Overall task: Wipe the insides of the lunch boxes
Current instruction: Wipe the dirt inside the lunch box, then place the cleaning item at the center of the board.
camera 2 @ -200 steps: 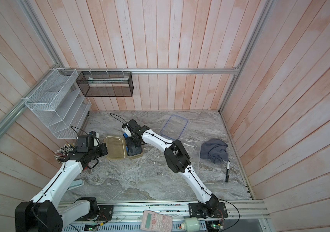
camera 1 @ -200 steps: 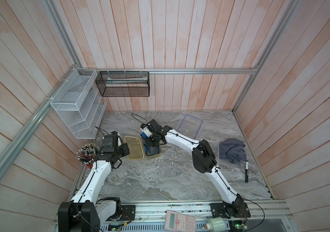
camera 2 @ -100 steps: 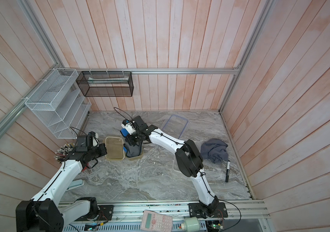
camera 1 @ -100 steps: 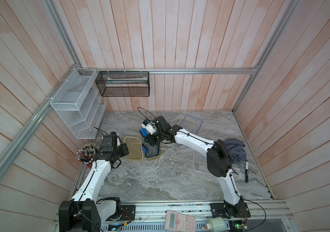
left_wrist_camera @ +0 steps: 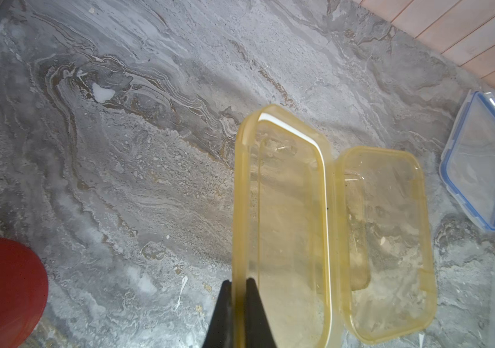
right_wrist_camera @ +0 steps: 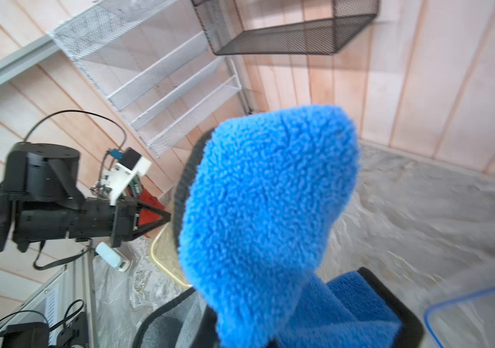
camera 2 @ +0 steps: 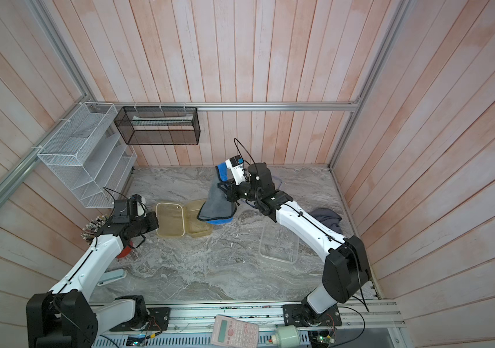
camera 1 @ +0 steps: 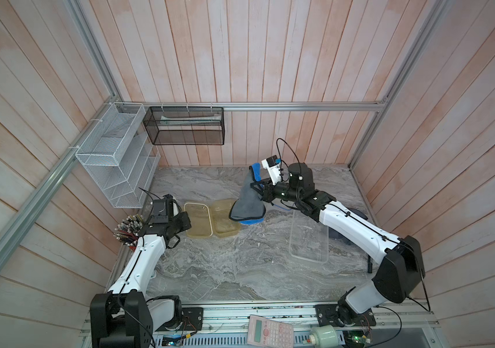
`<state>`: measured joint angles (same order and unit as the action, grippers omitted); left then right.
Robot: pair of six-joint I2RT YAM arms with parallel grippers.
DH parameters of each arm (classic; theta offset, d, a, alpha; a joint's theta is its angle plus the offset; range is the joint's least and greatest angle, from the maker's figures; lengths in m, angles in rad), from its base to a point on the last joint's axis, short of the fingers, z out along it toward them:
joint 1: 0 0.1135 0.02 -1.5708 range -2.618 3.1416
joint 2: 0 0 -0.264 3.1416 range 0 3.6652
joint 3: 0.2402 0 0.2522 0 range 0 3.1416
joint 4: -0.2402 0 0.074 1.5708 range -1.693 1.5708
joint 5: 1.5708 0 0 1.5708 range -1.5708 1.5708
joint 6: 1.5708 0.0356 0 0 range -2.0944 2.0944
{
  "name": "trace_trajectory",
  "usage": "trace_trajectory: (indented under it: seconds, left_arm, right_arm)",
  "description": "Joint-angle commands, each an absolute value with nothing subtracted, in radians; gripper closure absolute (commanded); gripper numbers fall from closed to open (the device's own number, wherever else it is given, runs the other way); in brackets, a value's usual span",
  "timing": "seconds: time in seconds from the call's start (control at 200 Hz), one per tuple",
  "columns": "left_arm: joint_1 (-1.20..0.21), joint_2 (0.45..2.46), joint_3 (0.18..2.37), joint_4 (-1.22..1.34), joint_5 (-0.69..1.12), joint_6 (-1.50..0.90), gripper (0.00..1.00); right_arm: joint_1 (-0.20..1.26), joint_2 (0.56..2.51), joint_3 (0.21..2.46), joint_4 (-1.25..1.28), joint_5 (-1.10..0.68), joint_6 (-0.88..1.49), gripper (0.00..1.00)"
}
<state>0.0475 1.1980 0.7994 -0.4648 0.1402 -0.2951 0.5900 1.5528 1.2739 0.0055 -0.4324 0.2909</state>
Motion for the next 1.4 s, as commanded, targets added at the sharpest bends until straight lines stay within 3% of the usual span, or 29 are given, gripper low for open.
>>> trace_trajectory:
  seconds: [0.0, 0.21, 0.385, 0.67, 0.765, 0.99, 1.095, 1.205, 1.29, 1.395]
  left_arm:
    - [0.064, 1.212, 0.845, -0.446, 0.175, -0.279, 0.98]
    - [0.089, 1.242, 0.860, -0.443, 0.198, -0.275, 0.98]
    - [0.095, 1.257, 0.864, -0.434, 0.213, -0.276, 0.98]
    - [0.103, 1.284, 0.848, -0.416, 0.216, -0.284, 0.97]
    - [0.105, 1.292, 0.851, -0.394, 0.222, -0.294, 0.97]
    - [0.108, 1.336, 0.874, -0.368, 0.243, -0.306, 0.97]
    - [0.109, 1.339, 0.876, -0.365, 0.249, -0.306, 0.97]
    - [0.109, 1.330, 0.876, -0.368, 0.247, -0.299, 0.96]
    - [0.109, 1.330, 0.876, -0.370, 0.244, -0.296, 0.96]
    - [0.110, 1.329, 0.878, -0.370, 0.256, -0.297, 0.95]
  right_arm:
    - [0.560, 1.555, 1.208, 0.007, -0.442, 0.351, 1.00]
    - [0.557, 1.626, 1.160, -0.135, -0.382, 0.274, 1.00]
    - [0.585, 1.776, 1.207, -0.210, -0.459, 0.251, 1.00]
    - [0.619, 1.935, 1.244, -0.255, -0.335, 0.218, 1.00]
    - [0.606, 1.948, 1.223, -0.230, -0.344, 0.219, 0.79]
    - [0.599, 1.929, 1.215, -0.223, -0.330, 0.218, 0.52]
    - [0.599, 1.870, 1.195, -0.202, -0.295, 0.238, 0.28]
    - [0.599, 1.814, 1.201, -0.202, -0.272, 0.248, 0.21]
    - [0.601, 1.782, 1.214, -0.223, -0.242, 0.247, 0.02]
    - [0.603, 1.742, 1.218, -0.223, -0.221, 0.251, 0.02]
